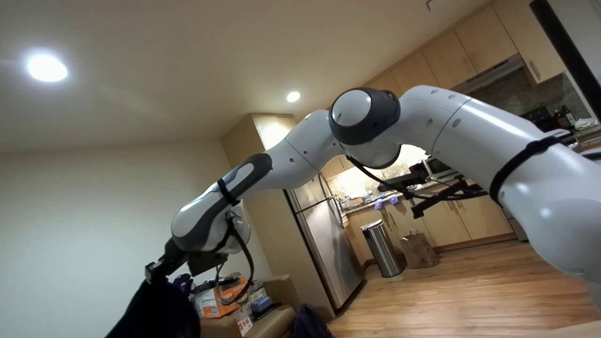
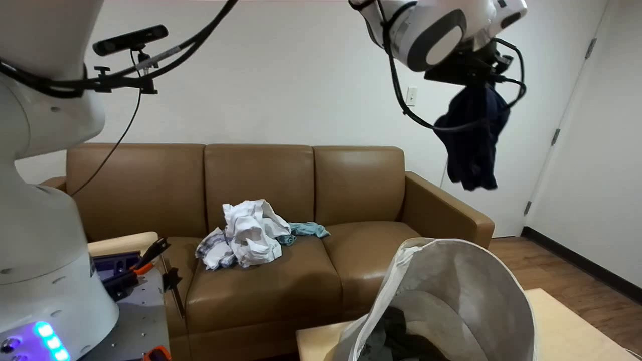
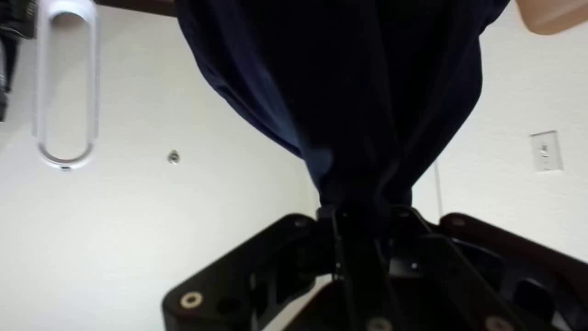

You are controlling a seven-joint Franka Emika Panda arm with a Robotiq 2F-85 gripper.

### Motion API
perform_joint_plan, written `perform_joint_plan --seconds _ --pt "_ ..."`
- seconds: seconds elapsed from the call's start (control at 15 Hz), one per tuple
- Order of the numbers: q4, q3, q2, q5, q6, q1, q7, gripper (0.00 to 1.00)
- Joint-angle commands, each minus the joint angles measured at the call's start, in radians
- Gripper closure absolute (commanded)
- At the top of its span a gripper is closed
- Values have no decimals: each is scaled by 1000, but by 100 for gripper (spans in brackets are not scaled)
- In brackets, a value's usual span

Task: Remove a black thing from the bag and put it on the couch

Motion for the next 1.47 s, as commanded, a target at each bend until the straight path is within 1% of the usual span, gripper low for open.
perform_joint_plan --seconds 0.0,0.2,0.27,0.33,0.4,0.73,0.8,0.93,1.07,1.13,1.27,1.4 --pt "-26 182 -43 -4 -22 -14 -78 95" --pt "-58 350 -52 -4 -33 -7 -119 95" --pt "-25 270 -34 -6 -22 13 -73 93" --pt "-35 313 -39 -6 -24 16 -80 93" --pt "-44 331 -46 -6 -24 22 -80 93" --pt "-55 330 -50 -5 -24 12 -86 93" --pt "-55 330 -50 -5 -24 10 -86 95" --pt "-66 354 -47 -40 -36 25 -136 94" --pt "-101 411 -53 -57 -102 25 -169 95" --pt "-142 450 -60 -51 -123 17 -170 95" --pt "-231 551 -52 -31 -153 -20 -189 96" --pt "-330 663 -31 -18 -181 -74 -205 96"
